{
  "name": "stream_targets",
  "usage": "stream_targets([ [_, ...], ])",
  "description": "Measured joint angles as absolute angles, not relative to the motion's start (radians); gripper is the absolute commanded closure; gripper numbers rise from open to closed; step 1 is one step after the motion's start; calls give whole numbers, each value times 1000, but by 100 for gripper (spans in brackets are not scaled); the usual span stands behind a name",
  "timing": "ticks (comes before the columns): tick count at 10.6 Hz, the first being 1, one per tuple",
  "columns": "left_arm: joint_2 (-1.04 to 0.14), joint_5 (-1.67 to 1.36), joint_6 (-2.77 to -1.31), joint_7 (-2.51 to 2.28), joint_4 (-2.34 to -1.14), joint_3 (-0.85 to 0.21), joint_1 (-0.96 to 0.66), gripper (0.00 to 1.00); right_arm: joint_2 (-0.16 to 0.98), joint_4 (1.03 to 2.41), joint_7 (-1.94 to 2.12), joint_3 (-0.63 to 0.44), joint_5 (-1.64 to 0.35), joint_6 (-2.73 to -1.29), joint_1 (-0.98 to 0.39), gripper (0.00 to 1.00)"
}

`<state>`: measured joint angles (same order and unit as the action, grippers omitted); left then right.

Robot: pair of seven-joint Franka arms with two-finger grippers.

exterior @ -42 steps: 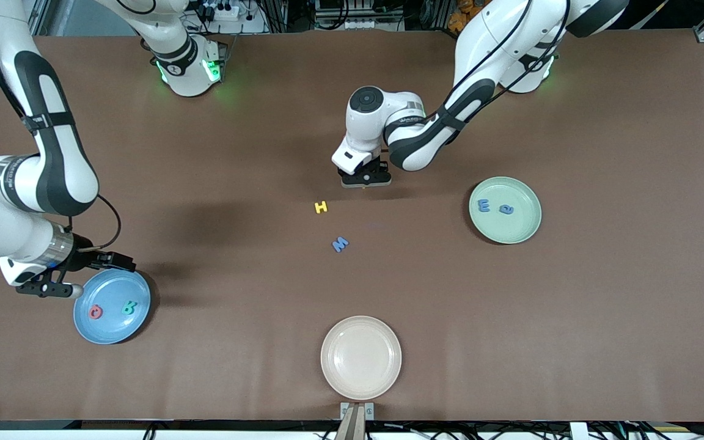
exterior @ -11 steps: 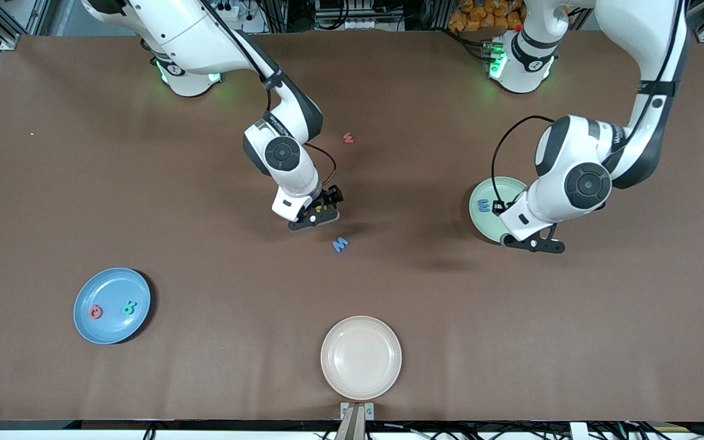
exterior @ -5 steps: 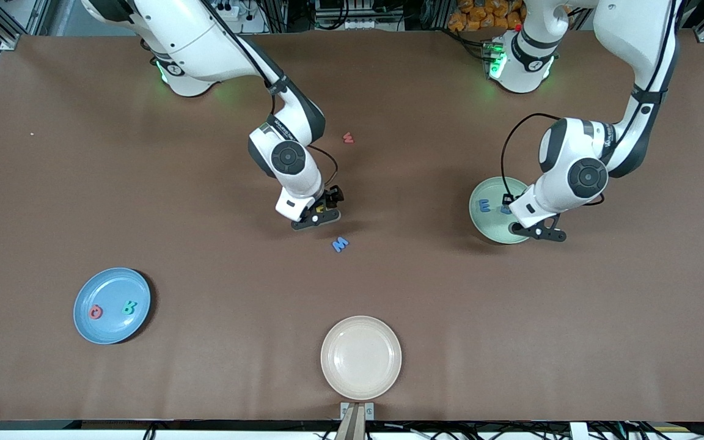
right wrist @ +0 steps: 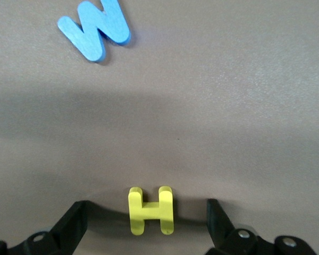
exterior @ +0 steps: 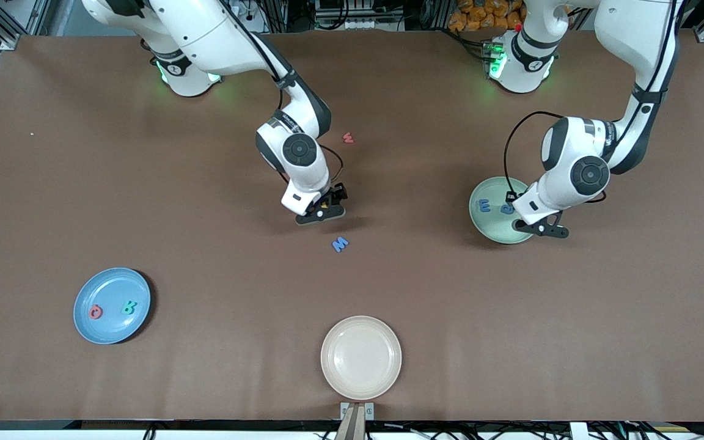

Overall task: Sort uppercase to blue plate, lowercase to green plate
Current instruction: 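Place the h on the green plate while the right gripper grasps H, then carry the yellow H to the blue plate and release it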

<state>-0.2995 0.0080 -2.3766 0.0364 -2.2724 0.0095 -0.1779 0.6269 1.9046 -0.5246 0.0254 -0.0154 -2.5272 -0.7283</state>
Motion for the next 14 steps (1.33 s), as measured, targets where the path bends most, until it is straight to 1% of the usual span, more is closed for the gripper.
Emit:
stream_targets([
  [1, -303, 8, -2380, 42, -2275, 15, -178, 93, 627, 1904, -528, 13, -15, -2526, -741, 0],
  [2, -310, 8, -2388, 42, -2276, 16, -178, 83, 627, 1904, -530, 10, -15, -2525, -742, 0],
  [3, -318, 8, -2396, 42, -2277, 16, -178, 79, 627, 1904, -530, 7, -15, -2524, -742, 0],
  [4, -323, 8, -2400, 42, -2277, 16, -178, 68, 627, 1903, -530, 4, -15, -2523, -742, 0],
  [5, -324, 8, -2401, 42, -2277, 16, -178, 66, 627, 1903, -530, 3, -15, -2523, -742, 27],
  [6, -324, 8, -2402, 42, -2277, 17, -178, 56, 627, 1902, -530, 1, -15, -2523, -742, 86],
  [7, -324, 8, -2404, 42, -2277, 21, -178, 52, 624, 1900, -530, -1, -15, -2522, -742, 100],
  [9, -323, 8, -2406, 42, -2276, 27, -178, 43, 616, 1894, -530, -5, -15, -2518, -742, 100],
  [14, -287, 8, -2408, 42, -2252, 29, -179, 40, 608, 1891, -534, -10, -13, -2514, -742, 100],
])
